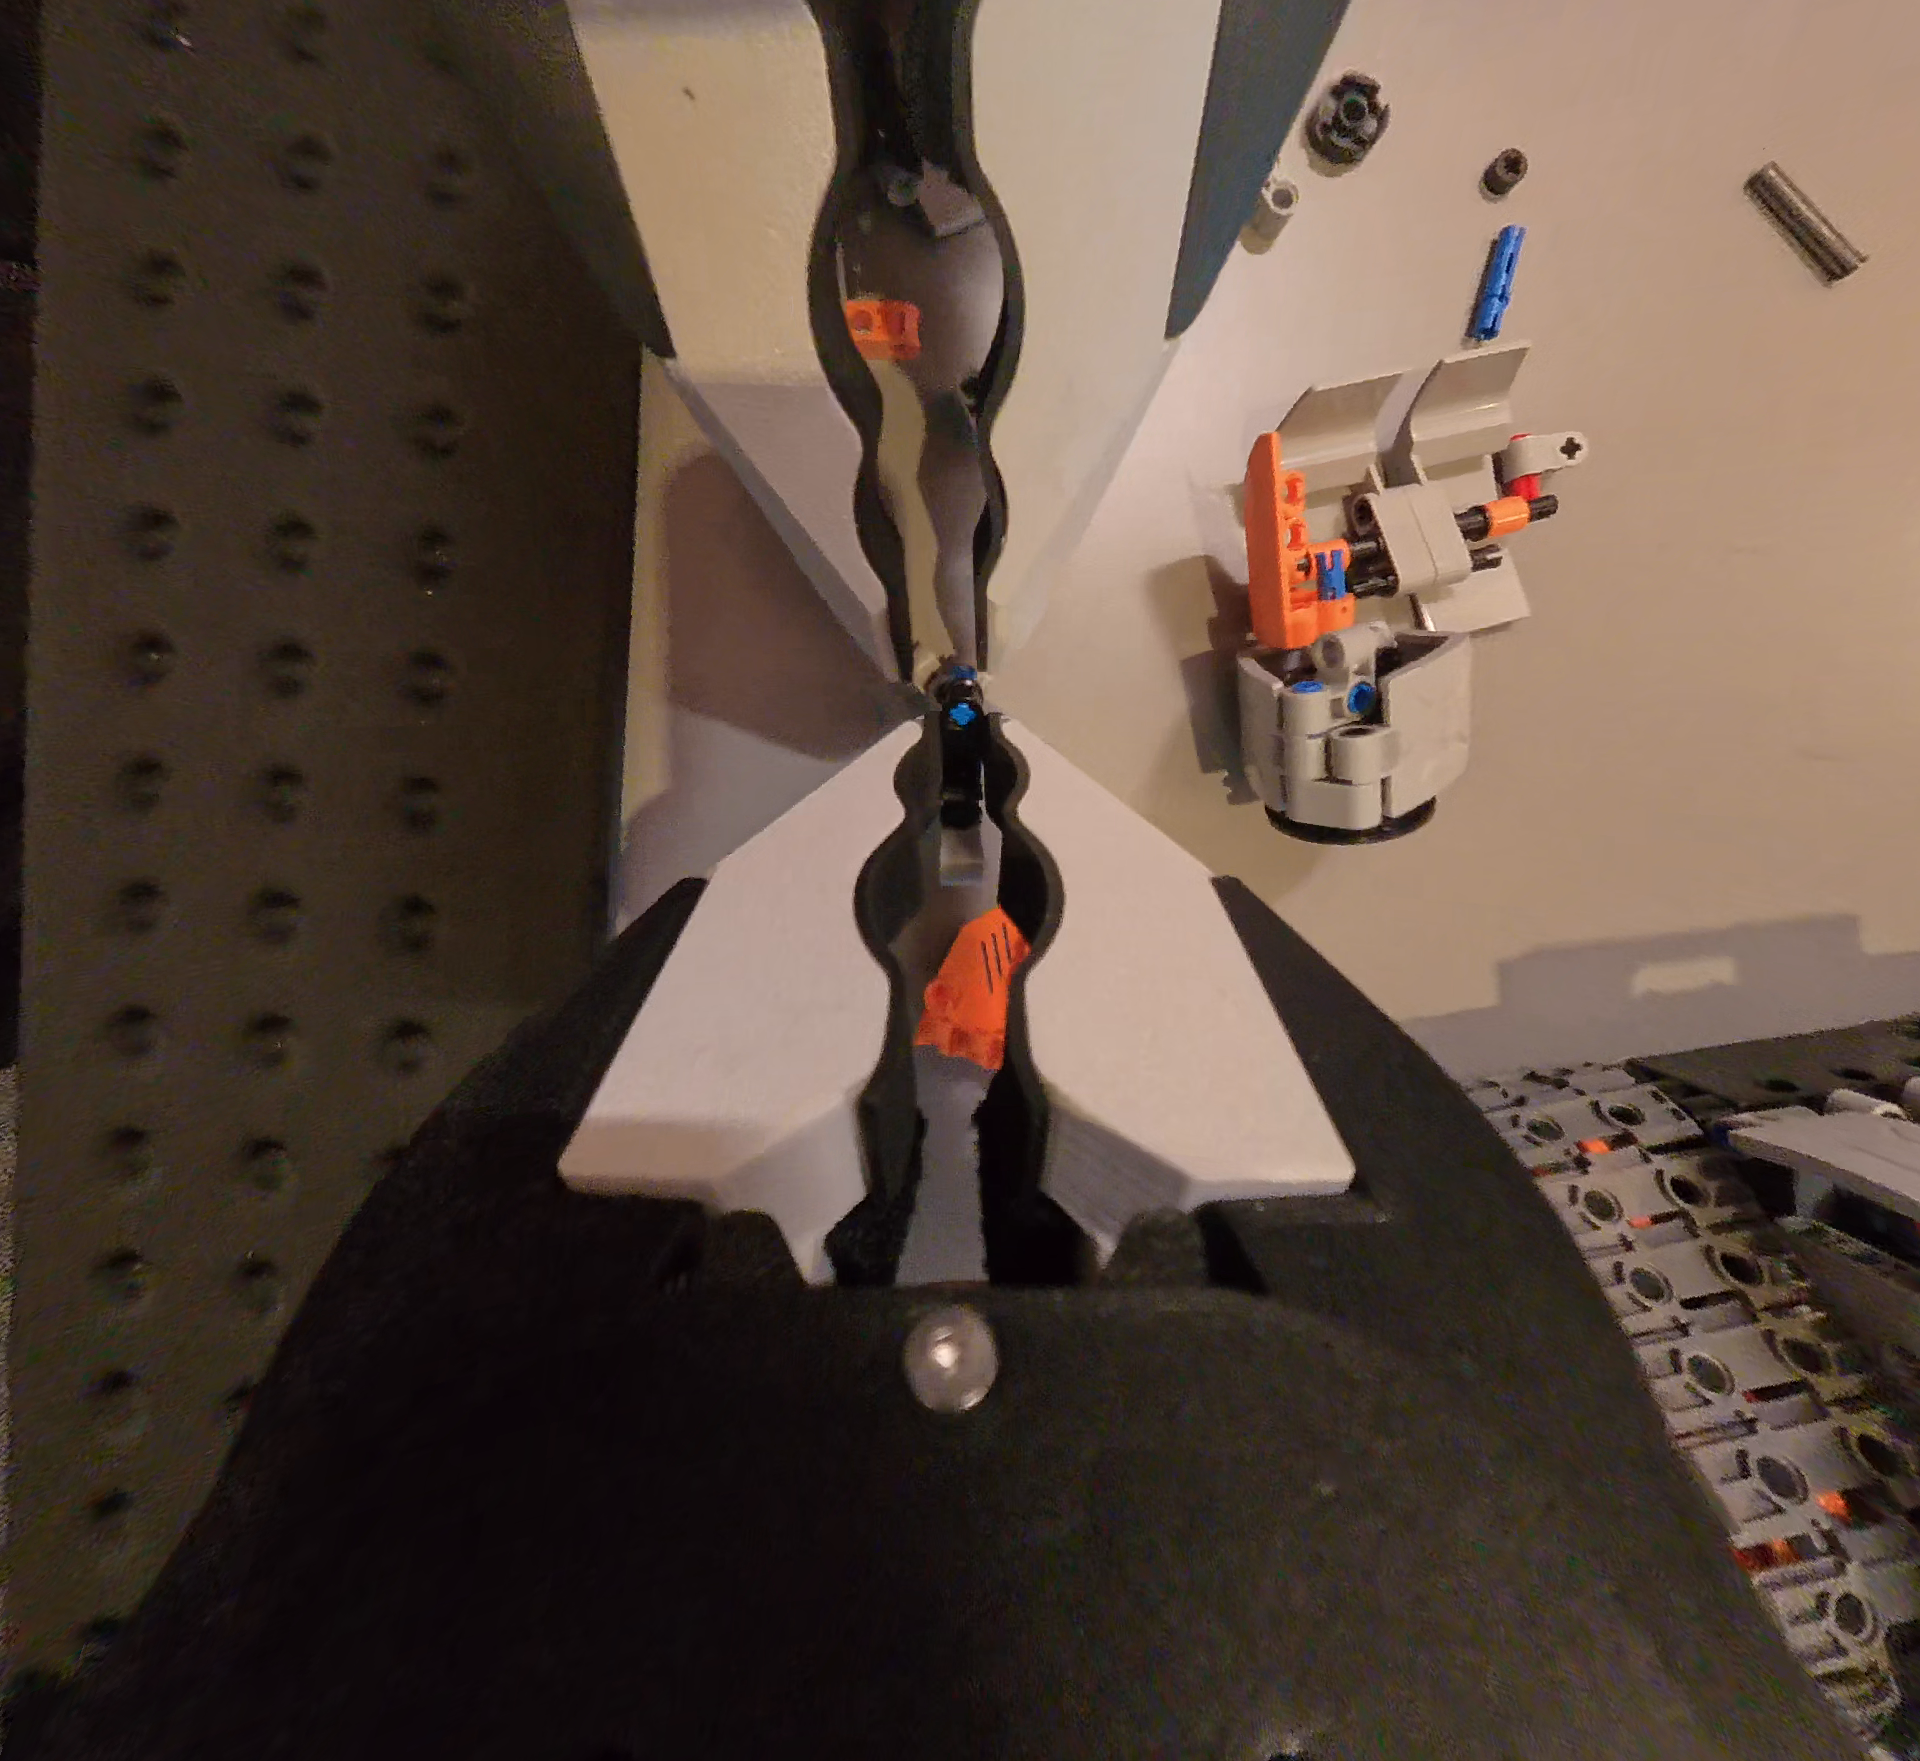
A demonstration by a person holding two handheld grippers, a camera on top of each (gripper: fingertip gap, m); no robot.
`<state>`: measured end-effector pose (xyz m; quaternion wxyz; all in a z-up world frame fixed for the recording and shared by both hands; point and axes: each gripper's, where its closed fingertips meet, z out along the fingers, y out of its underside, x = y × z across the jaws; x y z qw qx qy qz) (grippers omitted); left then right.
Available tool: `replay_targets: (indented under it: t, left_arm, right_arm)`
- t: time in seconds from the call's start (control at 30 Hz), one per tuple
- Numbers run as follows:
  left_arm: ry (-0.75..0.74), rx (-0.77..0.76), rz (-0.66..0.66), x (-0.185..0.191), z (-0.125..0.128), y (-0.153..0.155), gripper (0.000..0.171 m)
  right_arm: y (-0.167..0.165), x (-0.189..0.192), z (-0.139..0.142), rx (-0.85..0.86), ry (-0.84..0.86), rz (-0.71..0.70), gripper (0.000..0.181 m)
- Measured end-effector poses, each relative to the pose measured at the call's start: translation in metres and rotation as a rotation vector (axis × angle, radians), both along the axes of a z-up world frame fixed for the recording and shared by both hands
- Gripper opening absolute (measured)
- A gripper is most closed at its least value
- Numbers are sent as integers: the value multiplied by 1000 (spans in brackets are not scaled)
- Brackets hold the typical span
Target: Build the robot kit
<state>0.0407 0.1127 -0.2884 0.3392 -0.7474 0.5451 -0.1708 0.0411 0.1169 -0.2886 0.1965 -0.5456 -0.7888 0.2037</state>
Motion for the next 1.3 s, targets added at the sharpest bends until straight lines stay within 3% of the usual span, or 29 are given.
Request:
replay_targets:
  t: [0.1, 0.43, 0.67, 0.73, 0.83, 1.3]
  left_arm:
    - [-5, 39, -10, 1, 3, 2, 2]
    - [-126, 77, 8, 4, 26, 6, 1]
    - [-123, 40, -13, 5, 22, 1, 3]
    - [-68, -16, -12, 0, 11, -2, 18]
    - [-9, -68, -8, -6, -3, -4, 25]
    - [42, -89, 4, -6, -16, -1, 17]
  right_arm:
    - [-4, -2, 9, -29, 45, 15, 5]
    - [-2, -5, 40, -136, 207, -2, 6]
    - [-7, -4, 36, -137, 185, 31, 4]
    - [-8, -1, 26, -67, 121, 49, 4]
    - [-9, 1, 9, 1, 34, 73, 4]
    - [-6, -3, -2, 117, -65, 76, 4]
